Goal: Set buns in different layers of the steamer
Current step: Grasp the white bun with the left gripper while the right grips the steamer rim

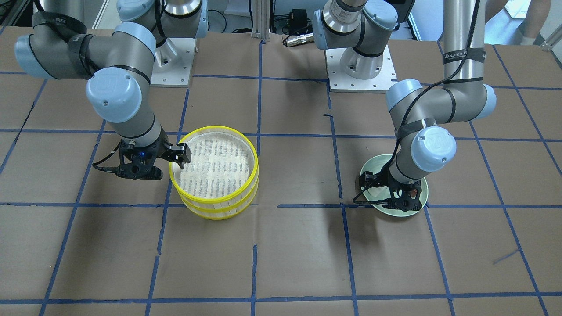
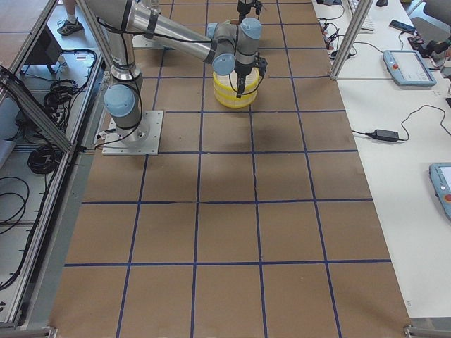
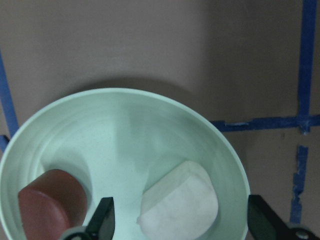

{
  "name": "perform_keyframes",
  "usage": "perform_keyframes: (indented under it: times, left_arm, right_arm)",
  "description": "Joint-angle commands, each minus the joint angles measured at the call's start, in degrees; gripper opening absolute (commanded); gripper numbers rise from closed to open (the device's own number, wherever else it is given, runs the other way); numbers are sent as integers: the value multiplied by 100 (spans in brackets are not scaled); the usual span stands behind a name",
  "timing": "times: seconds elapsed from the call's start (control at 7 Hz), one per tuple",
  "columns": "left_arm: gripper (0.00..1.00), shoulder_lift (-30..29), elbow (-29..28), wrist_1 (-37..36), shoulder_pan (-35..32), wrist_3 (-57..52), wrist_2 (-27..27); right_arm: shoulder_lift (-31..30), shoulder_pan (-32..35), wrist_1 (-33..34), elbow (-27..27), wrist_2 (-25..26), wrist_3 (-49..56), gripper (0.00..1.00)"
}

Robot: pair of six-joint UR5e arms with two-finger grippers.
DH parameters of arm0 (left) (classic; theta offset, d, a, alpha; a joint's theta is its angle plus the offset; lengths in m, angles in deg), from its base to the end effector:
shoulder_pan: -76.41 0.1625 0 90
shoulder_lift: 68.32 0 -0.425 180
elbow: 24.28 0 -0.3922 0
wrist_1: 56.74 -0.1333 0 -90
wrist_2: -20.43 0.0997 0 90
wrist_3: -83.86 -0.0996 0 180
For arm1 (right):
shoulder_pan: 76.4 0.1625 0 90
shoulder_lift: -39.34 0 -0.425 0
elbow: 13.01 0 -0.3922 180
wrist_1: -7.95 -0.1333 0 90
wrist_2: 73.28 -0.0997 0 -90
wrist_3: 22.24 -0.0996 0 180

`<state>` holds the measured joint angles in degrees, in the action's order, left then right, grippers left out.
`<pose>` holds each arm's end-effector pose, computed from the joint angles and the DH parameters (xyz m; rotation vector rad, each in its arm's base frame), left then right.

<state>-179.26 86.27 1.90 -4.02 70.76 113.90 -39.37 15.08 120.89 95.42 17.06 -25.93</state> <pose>-0.0380 -0.5402 0.1842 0.1039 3.1020 0.2882 0.1459 -0.5075 0.2742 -0.0597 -3.1243 -0.1845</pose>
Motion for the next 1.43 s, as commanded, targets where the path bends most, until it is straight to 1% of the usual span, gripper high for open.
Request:
perform_keyframes:
  times: [0.0,0.14,0.29,0.43,0.71,0.86,1.0,1.14,1.29]
  left_arm:
    - [41,-59,28,-10,-8,17,-13]
    - [19,-50,19,7,-8,9,31]
    - [11,-15,19,16,-8,9,49]
    - [10,20,10,16,-8,17,49]
    - [9,169,-51,34,-26,26,49]
    - [9,317,-104,60,-87,52,49]
    - [9,406,-269,313,-253,218,23]
    - [9,433,-402,472,-672,472,-47]
    - [9,425,-516,465,-1172,910,-300]
  right_arm:
    - [31,2,0,21,10,-53,46]
    - [40,2,0,21,10,-140,31]
    - [31,-7,0,12,19,-167,12]
    - [-3,-7,-9,-5,88,-185,8]
    - [-205,-7,-184,-119,150,-150,8]
    - [-345,-33,-515,-216,151,-141,9]
    - [-425,-68,-710,-382,159,-115,10]
    - [-434,-217,-808,-575,212,-19,15]
    - [-521,-488,-1166,-864,404,417,14]
